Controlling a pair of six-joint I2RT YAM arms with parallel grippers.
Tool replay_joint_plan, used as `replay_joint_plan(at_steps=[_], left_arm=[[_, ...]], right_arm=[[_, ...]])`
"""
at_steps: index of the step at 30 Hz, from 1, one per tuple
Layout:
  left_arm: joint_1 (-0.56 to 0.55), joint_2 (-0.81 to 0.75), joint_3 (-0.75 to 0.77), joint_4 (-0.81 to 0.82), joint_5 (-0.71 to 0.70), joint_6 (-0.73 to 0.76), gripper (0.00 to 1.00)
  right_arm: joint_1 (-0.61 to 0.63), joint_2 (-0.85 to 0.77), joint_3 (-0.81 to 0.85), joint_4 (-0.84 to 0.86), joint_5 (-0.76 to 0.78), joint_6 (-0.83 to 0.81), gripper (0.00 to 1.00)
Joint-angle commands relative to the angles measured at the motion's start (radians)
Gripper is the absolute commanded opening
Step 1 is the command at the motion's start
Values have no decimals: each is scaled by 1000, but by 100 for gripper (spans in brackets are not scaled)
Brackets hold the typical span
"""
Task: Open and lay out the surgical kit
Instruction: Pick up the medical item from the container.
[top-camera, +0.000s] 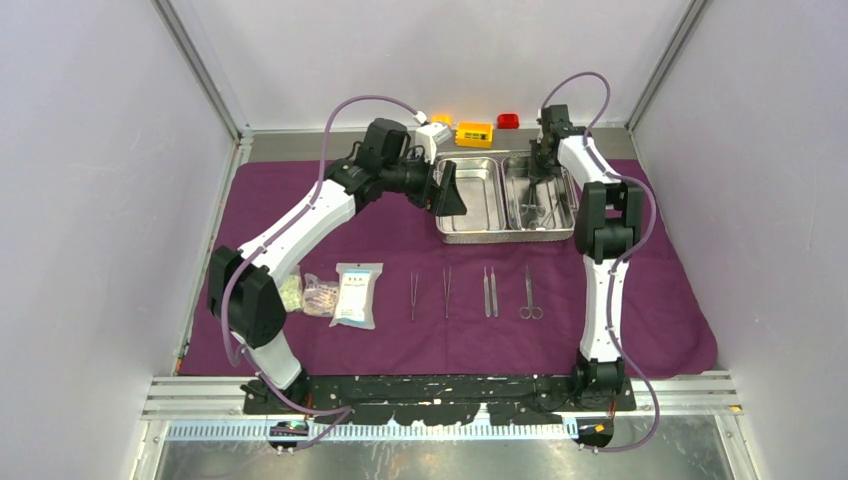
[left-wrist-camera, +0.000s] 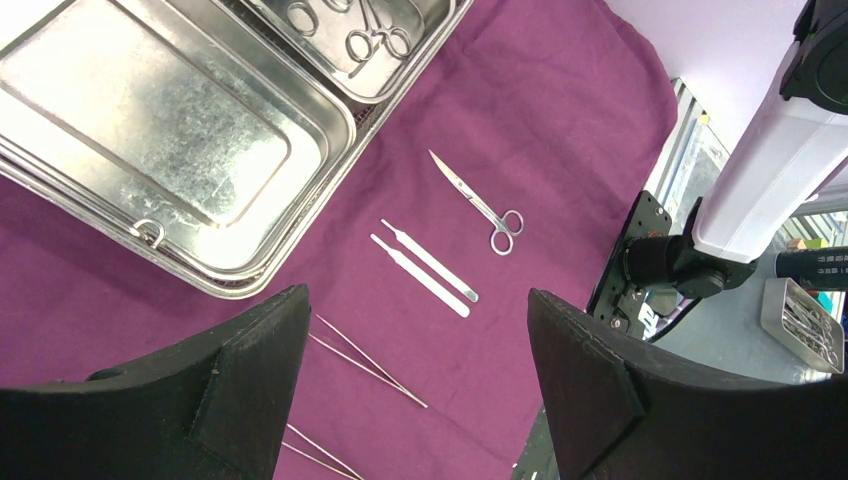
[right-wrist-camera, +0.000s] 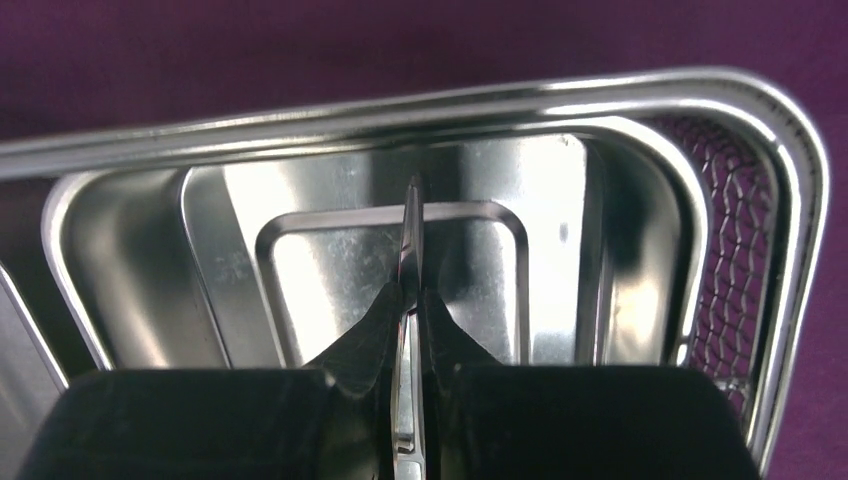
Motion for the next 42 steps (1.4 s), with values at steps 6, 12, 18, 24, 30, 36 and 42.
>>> replay_joint_plan(at_steps=[6, 12, 18, 24, 30, 36, 42], left_arm=[[5, 4, 12, 33, 20, 2, 81], [5, 5, 9, 35, 20, 2, 81], [4, 8, 9, 37, 23, 4, 81], [4, 8, 9, 37, 26, 2, 81], [4, 9, 9, 36, 25, 4, 81], [5, 10, 10, 37, 26, 4, 81], [5, 13, 13, 37, 27, 1, 81]], right_arm=[[6, 55, 88, 28, 33, -27, 1], [5, 77, 123, 19, 26, -62, 3], [6, 84, 138, 18, 33, -83, 11], [6, 103, 175, 7, 34, -84, 27], [5, 133, 216, -7, 35, -88, 31], [5, 157, 218, -16, 42, -98, 31], [4, 176, 220, -26, 57, -114, 27]])
